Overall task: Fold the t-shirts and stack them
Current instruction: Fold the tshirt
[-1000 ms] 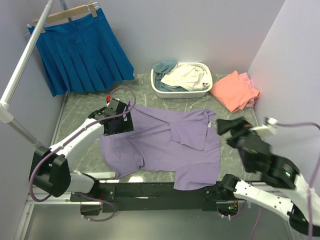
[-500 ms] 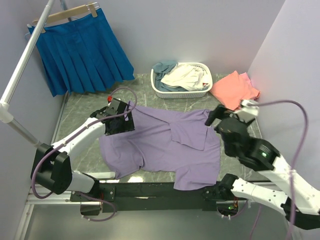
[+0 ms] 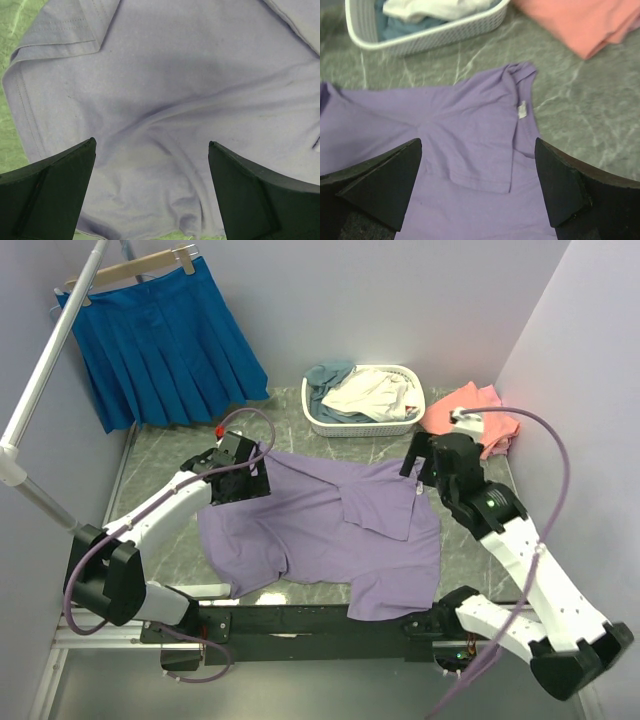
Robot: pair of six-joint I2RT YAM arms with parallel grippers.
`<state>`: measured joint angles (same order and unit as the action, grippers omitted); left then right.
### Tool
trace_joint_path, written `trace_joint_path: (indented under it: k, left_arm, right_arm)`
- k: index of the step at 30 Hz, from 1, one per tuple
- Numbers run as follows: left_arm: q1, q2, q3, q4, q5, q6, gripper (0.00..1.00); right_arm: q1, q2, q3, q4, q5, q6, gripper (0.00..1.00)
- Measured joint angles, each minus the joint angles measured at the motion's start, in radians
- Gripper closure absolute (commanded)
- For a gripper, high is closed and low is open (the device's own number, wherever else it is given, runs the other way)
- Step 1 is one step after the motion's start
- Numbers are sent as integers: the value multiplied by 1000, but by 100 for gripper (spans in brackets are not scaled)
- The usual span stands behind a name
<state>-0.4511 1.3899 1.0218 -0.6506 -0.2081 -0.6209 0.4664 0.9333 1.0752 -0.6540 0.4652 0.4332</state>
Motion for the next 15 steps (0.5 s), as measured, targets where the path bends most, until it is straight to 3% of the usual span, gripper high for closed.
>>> trace_joint_path:
  k: [10, 15]
  left_arm:
    - [0, 9, 10, 2, 1, 2, 1]
    - [0, 8, 20, 5, 0, 4, 1]
  right_arm:
    - [-195, 50, -59, 121, -394, -14, 0]
    - [-349, 93, -117, 242, -682, 45, 0]
